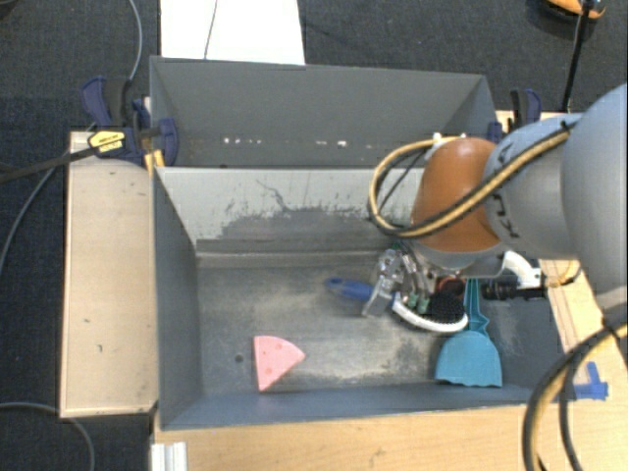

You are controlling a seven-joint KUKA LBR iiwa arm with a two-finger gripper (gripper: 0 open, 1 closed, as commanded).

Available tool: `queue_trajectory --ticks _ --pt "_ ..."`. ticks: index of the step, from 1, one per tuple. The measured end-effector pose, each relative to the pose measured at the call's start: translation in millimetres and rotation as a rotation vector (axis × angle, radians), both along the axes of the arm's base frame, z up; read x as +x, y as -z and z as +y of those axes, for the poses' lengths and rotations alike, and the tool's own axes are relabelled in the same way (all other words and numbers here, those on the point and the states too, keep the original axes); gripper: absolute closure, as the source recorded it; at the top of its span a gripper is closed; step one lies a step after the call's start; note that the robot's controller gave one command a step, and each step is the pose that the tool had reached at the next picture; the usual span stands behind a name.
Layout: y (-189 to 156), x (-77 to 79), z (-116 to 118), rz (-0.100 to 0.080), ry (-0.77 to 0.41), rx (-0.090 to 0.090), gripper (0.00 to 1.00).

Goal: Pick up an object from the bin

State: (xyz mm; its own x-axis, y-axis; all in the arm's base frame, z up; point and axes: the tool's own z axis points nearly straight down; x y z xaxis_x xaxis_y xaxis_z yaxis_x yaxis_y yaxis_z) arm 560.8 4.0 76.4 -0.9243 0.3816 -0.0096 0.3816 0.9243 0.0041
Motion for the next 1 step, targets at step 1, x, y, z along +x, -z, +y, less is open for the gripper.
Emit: queue_trajectory --ticks 1 --pt "0.0 0.0 0.0 0.000 0.000 0.000 1.00"
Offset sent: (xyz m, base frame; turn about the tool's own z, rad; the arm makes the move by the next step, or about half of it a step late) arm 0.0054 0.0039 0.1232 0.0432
